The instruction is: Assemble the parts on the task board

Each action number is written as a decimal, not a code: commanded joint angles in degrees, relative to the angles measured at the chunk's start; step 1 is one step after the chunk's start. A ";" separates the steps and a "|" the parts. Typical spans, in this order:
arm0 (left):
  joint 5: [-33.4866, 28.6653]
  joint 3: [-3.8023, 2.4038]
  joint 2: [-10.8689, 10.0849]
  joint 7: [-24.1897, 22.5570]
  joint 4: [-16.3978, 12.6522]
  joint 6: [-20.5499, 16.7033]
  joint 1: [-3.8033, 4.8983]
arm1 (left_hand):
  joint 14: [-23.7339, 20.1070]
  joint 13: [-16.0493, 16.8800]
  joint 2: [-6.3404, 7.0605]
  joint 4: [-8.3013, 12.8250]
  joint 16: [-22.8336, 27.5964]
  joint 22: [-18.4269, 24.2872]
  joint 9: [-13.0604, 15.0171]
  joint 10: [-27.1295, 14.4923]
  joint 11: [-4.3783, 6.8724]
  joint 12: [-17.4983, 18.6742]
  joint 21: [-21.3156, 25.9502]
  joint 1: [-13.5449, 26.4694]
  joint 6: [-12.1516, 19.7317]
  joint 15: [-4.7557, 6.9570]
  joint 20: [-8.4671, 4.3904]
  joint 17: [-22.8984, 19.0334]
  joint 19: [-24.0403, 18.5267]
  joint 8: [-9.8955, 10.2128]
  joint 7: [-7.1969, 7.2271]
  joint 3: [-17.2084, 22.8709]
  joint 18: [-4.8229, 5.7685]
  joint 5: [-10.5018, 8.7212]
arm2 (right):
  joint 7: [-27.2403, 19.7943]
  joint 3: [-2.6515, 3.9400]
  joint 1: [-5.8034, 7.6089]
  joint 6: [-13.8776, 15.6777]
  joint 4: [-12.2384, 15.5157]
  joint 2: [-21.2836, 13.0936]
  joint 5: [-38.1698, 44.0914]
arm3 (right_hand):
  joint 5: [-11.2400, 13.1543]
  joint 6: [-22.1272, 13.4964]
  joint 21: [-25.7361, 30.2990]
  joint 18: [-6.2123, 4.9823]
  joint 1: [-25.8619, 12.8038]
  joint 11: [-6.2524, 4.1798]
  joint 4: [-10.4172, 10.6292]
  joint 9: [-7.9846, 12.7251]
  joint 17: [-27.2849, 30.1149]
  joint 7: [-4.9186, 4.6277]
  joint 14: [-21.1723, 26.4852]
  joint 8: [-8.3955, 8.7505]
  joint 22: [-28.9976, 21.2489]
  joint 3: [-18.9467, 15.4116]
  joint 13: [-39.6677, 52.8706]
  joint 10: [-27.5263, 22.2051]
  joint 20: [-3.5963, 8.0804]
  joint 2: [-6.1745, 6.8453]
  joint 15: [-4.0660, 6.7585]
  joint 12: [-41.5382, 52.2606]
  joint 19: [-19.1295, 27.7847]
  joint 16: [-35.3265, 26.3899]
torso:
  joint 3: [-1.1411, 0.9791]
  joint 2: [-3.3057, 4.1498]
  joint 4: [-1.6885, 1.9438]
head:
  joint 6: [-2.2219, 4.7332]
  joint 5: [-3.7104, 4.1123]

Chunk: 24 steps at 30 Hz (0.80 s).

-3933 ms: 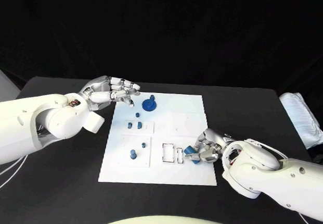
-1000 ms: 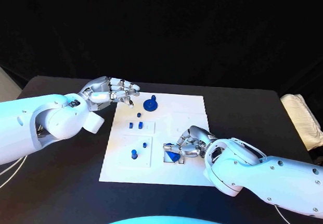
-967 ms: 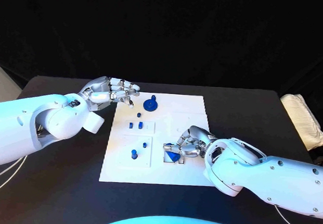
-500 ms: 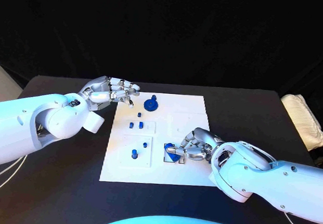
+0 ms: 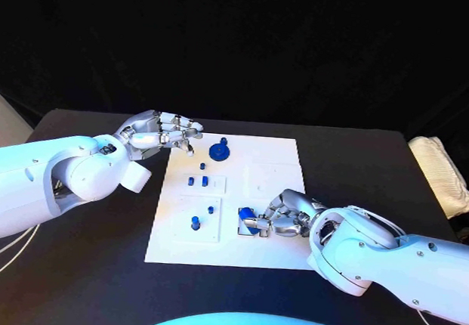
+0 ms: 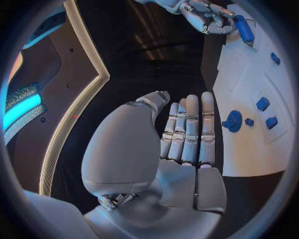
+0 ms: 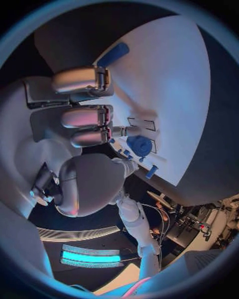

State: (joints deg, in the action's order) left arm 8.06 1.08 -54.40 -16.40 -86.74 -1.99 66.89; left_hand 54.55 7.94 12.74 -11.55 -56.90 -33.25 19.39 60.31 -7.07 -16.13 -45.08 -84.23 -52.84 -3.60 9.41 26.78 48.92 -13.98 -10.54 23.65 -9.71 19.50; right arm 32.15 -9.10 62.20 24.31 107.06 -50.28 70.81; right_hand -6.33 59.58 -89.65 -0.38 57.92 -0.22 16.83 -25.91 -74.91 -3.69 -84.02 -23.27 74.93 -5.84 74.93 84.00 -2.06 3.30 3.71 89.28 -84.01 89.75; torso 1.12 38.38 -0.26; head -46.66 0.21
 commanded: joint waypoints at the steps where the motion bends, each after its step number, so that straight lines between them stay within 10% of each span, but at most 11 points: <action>1: -0.32 -0.04 0.12 -0.26 -0.07 0.87 0.01 | -0.40 -0.07 -0.73 -0.35 0.32 -0.09 -0.09 0.26 -0.02 0.23 0.36 0.01 -0.32 0.01 0.06 0.05 -0.53 -0.04 0.12 -0.12 -0.66 0.08 | -0.41 0.00 -0.09 -3.08 0.24 0.39 0.00 | 0.03 -0.25 -0.35 0.38 -0.08 -0.14 -0.04 0.02 -15.09 -0.18 -5.98 -0.25 15.07 -0.29 14.50 5.54 0.08 -0.58 0.32 -0.04 -5.99 0.25 | 0.02 0.03 0.00 | 0.00 0.16; 19: -0.34 -0.03 -0.02 0.13 -0.08 0.70 0.02 | -0.40 -0.09 -0.84 -0.41 0.33 -0.09 -0.09 0.26 -0.01 0.27 0.38 0.00 -0.38 0.02 0.06 0.09 -0.53 -0.09 0.14 -0.11 -0.66 0.08 | 0.31 0.00 -0.10 -3.28 0.06 0.82 0.91 | 0.06 -0.30 -0.35 0.38 2.70 -0.18 -0.44 0.10 -15.09 -0.14 -5.98 -0.36 15.07 -0.79 14.53 5.57 0.11 -1.89 0.36 -0.02 -5.99 0.25 | 0.06 -0.01 0.05 | 0.02 0.06; 24: -0.34 -0.03 0.01 0.18 -0.05 0.71 0.02 | -0.39 -0.10 -0.89 -0.46 0.33 -0.09 -0.10 0.27 -0.02 0.29 0.39 0.04 -0.39 0.01 0.07 0.10 -0.53 -0.10 0.13 -0.12 -0.66 0.08 | 0.20 0.00 -0.10 -3.80 -0.02 0.88 1.70 | -0.21 -0.57 -0.35 0.38 12.13 -0.23 -2.28 0.44 -15.09 -0.11 -5.98 -0.20 15.07 1.41 14.56 5.58 0.18 -0.81 0.42 -0.02 -5.99 0.25 | 0.03 0.04 0.05 | -0.03 0.11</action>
State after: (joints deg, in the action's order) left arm 8.05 1.09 -54.47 -16.07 -86.72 -1.99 66.89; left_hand 54.55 7.92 12.28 -11.71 -56.90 -33.25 19.37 60.31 -7.07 -16.13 -45.08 -84.23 -52.84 -3.60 9.41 26.79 48.92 -13.98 -10.54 23.48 -9.71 19.50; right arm 32.43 -9.10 62.16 21.91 107.03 -49.44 71.10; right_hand -6.33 59.38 -89.65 -0.39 68.65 -0.22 14.83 -25.57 -74.91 -3.88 -84.02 -23.49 74.91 -5.22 74.92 84.00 -2.06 2.10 3.71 89.28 -84.01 89.75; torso 1.20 38.36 -0.20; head -46.65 0.31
